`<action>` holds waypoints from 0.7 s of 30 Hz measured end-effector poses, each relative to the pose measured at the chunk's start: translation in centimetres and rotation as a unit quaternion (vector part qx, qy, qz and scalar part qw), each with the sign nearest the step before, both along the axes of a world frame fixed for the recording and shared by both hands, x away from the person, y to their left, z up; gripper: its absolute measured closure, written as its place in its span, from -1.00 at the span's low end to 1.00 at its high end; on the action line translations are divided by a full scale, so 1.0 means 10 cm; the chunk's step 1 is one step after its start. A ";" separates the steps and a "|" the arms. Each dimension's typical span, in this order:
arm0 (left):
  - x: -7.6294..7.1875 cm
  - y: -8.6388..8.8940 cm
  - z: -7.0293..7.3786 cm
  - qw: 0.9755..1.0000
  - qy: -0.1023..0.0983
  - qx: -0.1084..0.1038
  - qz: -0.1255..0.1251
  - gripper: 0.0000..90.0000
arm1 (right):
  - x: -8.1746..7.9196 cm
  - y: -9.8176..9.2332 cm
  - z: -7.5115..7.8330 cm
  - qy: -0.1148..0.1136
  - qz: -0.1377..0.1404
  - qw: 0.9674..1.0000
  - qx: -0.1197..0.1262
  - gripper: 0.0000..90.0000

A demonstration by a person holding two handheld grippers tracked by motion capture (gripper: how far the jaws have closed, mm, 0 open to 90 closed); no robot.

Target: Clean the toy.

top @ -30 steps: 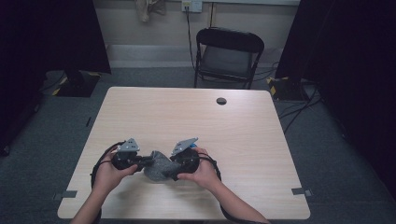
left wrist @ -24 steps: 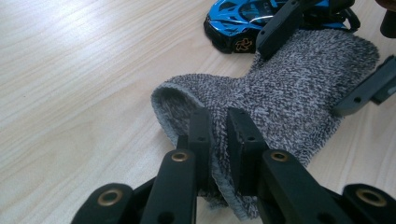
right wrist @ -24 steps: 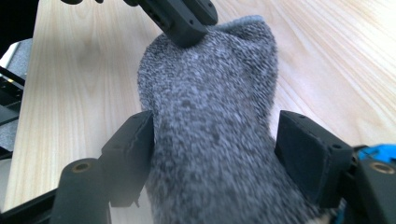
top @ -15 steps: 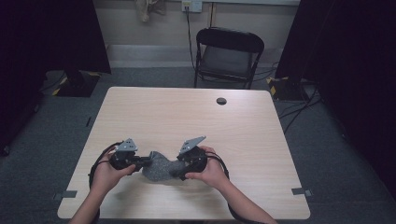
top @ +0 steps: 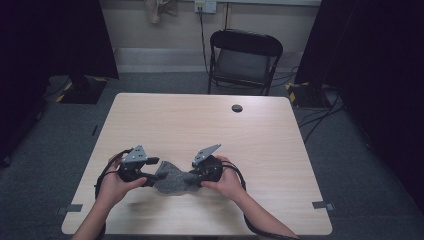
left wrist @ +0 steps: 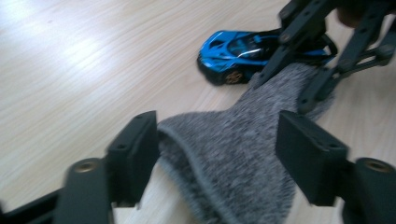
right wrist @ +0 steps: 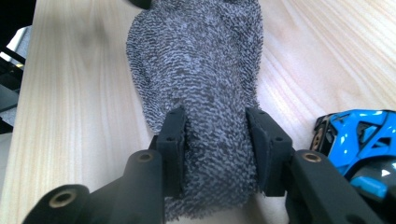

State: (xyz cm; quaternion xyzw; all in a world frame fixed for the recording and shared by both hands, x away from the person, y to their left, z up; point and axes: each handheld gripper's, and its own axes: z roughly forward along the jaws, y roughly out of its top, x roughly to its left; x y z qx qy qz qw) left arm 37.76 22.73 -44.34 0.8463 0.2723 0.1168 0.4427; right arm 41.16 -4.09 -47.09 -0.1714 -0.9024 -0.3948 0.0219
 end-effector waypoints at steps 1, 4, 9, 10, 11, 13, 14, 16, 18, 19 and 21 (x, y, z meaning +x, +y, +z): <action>0.00 -0.03 0.01 1.000 -0.005 0.001 -0.008 -0.36 | 0.01 0.01 0.00 0.000 0.002 1.000 -0.001 0.38; 0.00 -0.15 0.01 1.000 -0.002 0.005 -0.028 -0.49 | 0.03 0.02 0.00 -0.003 0.010 1.000 -0.004 0.39; 0.05 -0.34 -0.10 0.998 0.002 0.025 -0.063 -0.52 | 0.06 0.04 0.00 -0.003 0.016 1.000 -0.003 0.38; 0.06 -0.36 -0.12 0.997 0.008 0.033 -0.069 -0.50 | 0.06 0.04 0.00 -0.002 0.016 1.000 -0.003 0.37; 0.07 -0.39 -0.15 0.996 0.011 0.040 -0.074 -0.47 | 0.06 0.04 0.00 -0.003 0.016 1.000 -0.003 0.36; 0.08 -0.43 -0.20 0.995 0.013 0.048 -0.081 -0.46 | 0.07 0.04 0.00 -0.005 0.017 1.000 -0.002 0.33; 0.08 -0.45 -0.22 0.995 0.016 0.054 -0.083 -0.46 | 0.07 0.04 0.01 -0.005 0.015 1.000 -0.003 0.30; 0.09 -0.48 -0.25 0.994 0.012 0.067 -0.091 -0.47 | 0.08 0.04 0.01 -0.005 0.009 1.000 -0.002 0.22; 0.10 -0.49 -0.28 0.992 0.016 0.078 -0.096 -0.51 | 0.08 0.03 0.01 0.001 0.001 1.000 -0.001 0.10; 0.10 -0.50 -0.30 0.992 0.015 0.083 -0.093 -0.51 | 0.08 0.02 0.01 0.003 -0.003 1.000 0.001 0.06; 0.10 -0.52 -0.33 0.991 0.016 0.095 -0.097 -0.51 | 0.09 -0.01 0.02 0.010 -0.013 1.000 0.010 -0.04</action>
